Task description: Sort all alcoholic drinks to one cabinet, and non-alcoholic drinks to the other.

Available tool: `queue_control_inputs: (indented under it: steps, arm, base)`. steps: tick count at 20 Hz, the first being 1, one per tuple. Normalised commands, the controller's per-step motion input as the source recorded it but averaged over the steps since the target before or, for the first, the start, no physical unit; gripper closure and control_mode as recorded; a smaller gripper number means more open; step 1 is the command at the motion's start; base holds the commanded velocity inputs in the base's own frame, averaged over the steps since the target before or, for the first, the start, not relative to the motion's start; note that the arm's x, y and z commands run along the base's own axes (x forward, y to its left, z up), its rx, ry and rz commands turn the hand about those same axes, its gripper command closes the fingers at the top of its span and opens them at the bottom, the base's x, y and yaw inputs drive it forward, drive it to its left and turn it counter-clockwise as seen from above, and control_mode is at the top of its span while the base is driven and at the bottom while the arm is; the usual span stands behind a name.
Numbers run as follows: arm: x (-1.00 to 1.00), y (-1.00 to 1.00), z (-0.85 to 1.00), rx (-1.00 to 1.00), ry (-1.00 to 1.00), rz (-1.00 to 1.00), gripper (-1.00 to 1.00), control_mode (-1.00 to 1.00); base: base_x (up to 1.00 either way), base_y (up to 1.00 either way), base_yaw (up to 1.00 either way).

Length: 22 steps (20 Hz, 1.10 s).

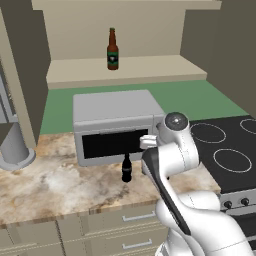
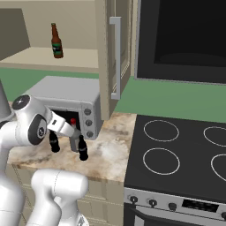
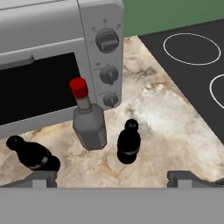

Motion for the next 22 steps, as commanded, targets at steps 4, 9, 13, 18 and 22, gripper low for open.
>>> queue_control_inputs:
  steps: [4, 9, 13, 18, 22]
  arm:
    - [0.15, 0.00, -0.07, 0.00, 0.00, 0.00, -1.00, -1.00]
    - [0.19, 0.00, -0.05, 0.00, 0.00, 0.00, -1.00, -1.00]
    - [0.19, 0.00, -0.11, -0.02, 0.00, 0.00, -1.00, -1.00]
    - [0.16, 0.00, -0.19, -0.02, 0.01, 0.00, -1.00, -1.00]
    - [0.16, 0.00, -0.19, -0.01, 0.00, 0.01, -1.00, -1.00]
  base:
    - [0.00, 0.00, 0.00]
    - [0.00, 0.00, 0.00]
    - [0.00, 0.00, 0.00]
    - [0.00, 0.00, 0.00]
    - [0.00, 0.00, 0.00]
